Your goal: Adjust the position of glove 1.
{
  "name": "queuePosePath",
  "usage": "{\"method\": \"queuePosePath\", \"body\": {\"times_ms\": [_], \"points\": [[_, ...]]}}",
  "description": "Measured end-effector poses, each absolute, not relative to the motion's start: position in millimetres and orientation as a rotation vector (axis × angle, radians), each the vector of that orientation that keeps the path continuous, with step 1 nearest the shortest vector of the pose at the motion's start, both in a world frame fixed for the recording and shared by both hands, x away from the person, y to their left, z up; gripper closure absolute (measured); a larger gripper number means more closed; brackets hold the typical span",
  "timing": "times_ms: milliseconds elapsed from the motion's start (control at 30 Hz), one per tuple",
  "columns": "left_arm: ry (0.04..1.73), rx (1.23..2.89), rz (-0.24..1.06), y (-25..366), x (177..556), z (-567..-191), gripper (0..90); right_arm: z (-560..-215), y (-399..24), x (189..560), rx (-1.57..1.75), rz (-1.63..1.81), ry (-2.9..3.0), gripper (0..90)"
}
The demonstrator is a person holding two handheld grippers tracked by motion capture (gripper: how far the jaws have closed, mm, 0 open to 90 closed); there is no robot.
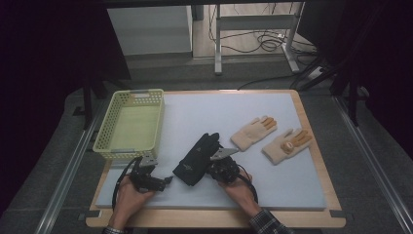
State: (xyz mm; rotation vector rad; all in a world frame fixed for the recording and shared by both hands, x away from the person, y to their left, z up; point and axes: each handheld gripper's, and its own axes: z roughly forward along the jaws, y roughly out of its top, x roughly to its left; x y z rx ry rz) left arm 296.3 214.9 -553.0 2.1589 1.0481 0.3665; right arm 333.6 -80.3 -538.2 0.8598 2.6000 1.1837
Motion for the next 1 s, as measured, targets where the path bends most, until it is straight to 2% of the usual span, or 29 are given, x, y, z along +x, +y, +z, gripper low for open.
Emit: {"method": "queuePosePath", "body": {"times_ms": [267,433,467,733,867,1000], "points": [[1.043,2.172,0.366,214,297,-553,3.3,-528,-90,330,0.816,1.159,2.605,78.6],[1.044,2.172,0.366,214,297,-553,3.2,-521,-109,331,0.829,1.14,2.585,64.1],[1.044,2.172,0.366,214,297,-553,3.2,-521,-109,331,0.829,1.14,2.585,64.1],[1.048,2.164,0.365,213,297,-553,3.2,-517,-144,329,0.844,1.077,2.526,35.8],[1.047,2.165,0.366,213,297,-554,3.0,-517,-163,329,0.87,1.071,2.504,27.0],[1.041,2.171,0.363,213,298,-553,2.2,-517,-182,329,0.909,1.061,2.47,22.7]]}}
